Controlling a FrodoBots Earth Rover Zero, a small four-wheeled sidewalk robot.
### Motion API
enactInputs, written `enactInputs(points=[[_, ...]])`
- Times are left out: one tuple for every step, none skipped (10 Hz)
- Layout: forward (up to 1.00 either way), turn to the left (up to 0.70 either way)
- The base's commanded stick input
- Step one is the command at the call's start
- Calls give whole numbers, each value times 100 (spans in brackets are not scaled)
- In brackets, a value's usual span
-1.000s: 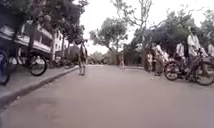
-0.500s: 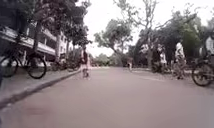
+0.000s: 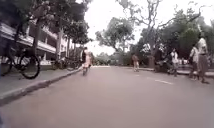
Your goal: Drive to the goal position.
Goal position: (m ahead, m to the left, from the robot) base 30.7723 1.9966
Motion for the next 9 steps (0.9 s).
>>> enactInputs(points=[[85, 0], [85, 0], [85, 0], [95, 0], [100, 0], [100, 0], [100, 0], [100, 0], [100, 0]])
